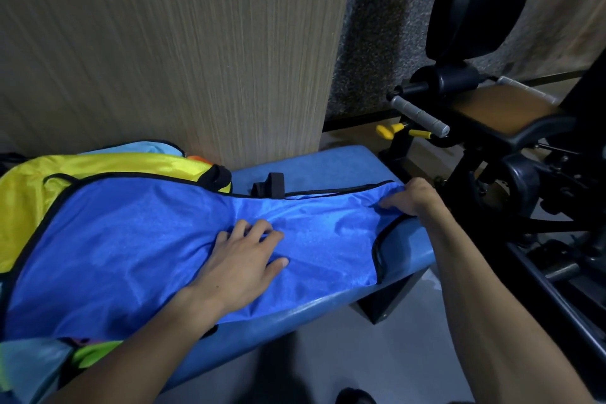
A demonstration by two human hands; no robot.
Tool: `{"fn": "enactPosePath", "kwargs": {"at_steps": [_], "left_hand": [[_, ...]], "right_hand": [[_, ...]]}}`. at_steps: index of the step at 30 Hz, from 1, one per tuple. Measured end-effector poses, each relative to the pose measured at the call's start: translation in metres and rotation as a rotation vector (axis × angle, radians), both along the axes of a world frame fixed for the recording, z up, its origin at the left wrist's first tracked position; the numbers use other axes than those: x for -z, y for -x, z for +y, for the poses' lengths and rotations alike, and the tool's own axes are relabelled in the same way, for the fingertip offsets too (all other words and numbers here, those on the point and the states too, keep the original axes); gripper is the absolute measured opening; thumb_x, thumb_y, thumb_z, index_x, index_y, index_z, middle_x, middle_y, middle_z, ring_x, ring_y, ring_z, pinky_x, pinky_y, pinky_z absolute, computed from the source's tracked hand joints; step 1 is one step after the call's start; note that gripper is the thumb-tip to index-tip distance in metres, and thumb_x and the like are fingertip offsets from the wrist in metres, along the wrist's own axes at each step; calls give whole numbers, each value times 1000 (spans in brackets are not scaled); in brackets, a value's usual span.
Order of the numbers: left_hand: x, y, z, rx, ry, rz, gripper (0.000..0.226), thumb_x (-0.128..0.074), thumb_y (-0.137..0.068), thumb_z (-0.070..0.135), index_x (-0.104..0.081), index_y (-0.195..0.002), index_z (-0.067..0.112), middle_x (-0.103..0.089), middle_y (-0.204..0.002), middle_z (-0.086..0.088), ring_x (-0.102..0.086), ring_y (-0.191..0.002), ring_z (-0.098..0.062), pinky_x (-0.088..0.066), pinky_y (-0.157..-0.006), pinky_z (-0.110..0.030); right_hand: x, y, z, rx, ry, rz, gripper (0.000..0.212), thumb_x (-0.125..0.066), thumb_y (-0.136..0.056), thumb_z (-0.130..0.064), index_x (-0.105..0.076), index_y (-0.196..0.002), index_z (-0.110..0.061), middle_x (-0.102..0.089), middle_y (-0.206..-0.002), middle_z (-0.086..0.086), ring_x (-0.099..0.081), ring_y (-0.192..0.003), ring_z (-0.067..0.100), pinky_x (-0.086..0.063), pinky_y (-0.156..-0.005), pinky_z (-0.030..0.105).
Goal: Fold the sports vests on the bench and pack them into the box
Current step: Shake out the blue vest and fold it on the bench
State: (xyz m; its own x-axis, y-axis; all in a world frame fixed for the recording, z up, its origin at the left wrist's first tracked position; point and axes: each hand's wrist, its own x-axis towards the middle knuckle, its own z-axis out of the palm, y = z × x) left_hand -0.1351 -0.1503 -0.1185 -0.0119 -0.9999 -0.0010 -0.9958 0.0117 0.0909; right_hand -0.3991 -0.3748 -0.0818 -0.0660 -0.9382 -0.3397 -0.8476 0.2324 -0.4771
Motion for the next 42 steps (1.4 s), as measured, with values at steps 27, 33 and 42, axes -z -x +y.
{"fn": "enactPosePath", "kwargs": {"at_steps": [27,33,42], "left_hand": [[9,17,-97,-31,202,-148,42,-30,-109,37,-44,-145,20,-55,-137,3,-49,-117,-26,-40,-92,-40],[6,29,-105,-83,237,-101,41,-33,-107,40,-46,-143,22,-50,-138,4,-49,-115,-25,-40,-92,-40],[26,38,-61,166,-28,78,73,-12,-98,73,4,-161,40,16,-169,12,23,-153,-12,12,-125,-45]], "right_hand": [[6,0,-7,107,159,-524,29,-90,-75,-21,-64,-69,-9,-62,-67,6,-58,-57,19,-47,-54,29],[19,1,-21,73,209,-398,59,-95,-64,-25,-36,-60,-18,-35,-59,-1,-39,-60,21,-31,-58,37],[19,-16,-23,153,287,-744,7,-71,-95,-22,-67,-98,-16,-71,-108,15,-68,-100,33,-57,-89,49]]}}
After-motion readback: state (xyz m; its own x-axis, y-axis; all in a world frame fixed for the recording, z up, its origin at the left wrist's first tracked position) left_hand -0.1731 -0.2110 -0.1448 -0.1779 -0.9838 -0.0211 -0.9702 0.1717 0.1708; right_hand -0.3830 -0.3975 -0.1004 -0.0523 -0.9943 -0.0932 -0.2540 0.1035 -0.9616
